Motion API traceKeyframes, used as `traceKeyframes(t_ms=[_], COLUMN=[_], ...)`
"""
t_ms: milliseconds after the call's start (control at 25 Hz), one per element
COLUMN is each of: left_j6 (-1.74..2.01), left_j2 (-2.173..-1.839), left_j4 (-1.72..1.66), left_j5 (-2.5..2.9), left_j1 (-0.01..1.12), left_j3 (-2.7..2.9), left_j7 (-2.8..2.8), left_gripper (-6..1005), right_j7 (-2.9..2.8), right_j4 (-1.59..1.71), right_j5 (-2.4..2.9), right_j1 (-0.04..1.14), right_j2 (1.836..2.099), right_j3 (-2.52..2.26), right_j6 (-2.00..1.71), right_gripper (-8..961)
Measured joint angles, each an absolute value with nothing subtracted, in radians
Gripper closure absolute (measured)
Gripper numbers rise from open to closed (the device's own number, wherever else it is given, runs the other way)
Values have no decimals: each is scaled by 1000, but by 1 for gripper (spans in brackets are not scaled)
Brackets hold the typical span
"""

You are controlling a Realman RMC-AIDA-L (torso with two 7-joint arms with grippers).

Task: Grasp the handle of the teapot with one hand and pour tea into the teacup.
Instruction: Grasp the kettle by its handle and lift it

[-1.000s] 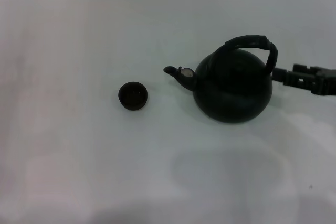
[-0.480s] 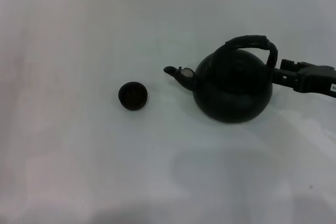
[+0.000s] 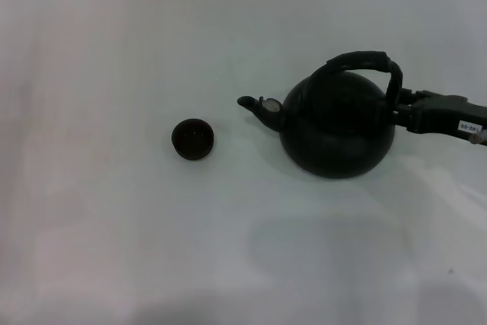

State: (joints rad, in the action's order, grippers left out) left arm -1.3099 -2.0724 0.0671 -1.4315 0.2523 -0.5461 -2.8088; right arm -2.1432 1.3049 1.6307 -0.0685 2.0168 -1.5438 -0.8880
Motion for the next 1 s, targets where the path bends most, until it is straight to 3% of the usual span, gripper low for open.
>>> traceKeyframes(t_ms=[440, 880, 1000], left_j6=[-1321, -1321, -1321], left_j2=[-2072, -2073, -2074], left_j4=[57, 49, 47], left_j5=[-1425, -1425, -1425], left_j1=[250, 248, 248], left_j3=[-544, -545, -546], left_j7=[-2805, -2805, -2805], left_gripper=[137, 137, 137], right_j7=[-2143, -2143, -2139], right_j4=[1273, 1272, 1274], right_j5=[1629, 1626, 1626], right_j1=[-40, -42, -43], right_j2=[2017, 2019, 2018], right_j3=[-1545, -1561, -1563], right_j6=[-854, -801, -797], right_gripper=[133, 351, 371])
